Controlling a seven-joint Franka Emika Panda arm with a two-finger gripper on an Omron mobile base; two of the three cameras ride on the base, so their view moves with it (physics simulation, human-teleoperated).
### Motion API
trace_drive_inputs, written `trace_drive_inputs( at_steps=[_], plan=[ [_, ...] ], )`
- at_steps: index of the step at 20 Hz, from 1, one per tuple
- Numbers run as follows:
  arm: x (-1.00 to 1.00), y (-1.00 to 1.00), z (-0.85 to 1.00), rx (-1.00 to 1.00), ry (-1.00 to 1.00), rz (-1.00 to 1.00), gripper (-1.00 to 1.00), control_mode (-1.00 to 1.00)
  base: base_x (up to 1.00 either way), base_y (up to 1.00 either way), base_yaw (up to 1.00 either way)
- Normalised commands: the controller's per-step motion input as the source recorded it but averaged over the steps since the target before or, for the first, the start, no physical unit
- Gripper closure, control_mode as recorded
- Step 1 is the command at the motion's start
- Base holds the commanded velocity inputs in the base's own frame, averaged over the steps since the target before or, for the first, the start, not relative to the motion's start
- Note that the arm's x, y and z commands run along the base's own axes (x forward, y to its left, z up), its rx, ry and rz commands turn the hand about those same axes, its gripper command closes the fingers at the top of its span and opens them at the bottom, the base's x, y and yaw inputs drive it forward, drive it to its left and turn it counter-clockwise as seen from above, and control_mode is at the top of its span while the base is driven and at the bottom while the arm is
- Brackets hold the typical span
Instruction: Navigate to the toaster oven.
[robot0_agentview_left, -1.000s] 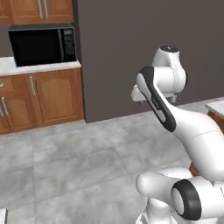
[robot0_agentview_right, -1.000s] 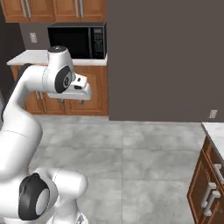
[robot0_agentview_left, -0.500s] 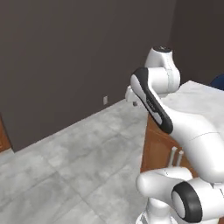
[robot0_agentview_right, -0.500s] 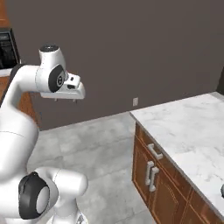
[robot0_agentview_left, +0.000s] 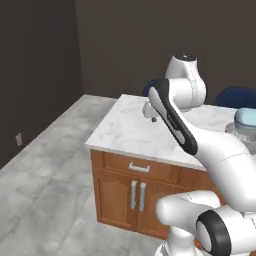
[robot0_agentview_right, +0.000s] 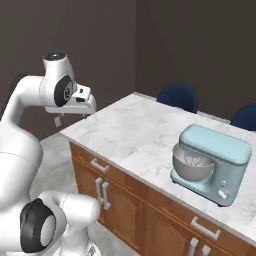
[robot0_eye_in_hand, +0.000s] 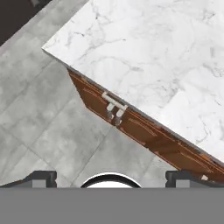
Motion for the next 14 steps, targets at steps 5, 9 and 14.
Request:
trace_drive_inputs(
  at_steps=[5, 9, 14],
  plan=[
    [0.00, 0.00, 0.00, 0.00, 0.00, 0.00, -1.00, 1.00, 0.49, -0.40, -0.80],
    [0.00, 0.00, 0.00, 0.00, 0.00, 0.00, -1.00, 1.00, 0.41, -0.46, -0.82],
    [0.00, 0.00, 0.00, 0.00, 0.00, 0.00, -1.00, 1.00, 0.34, -0.49, -0.84]
  ],
)
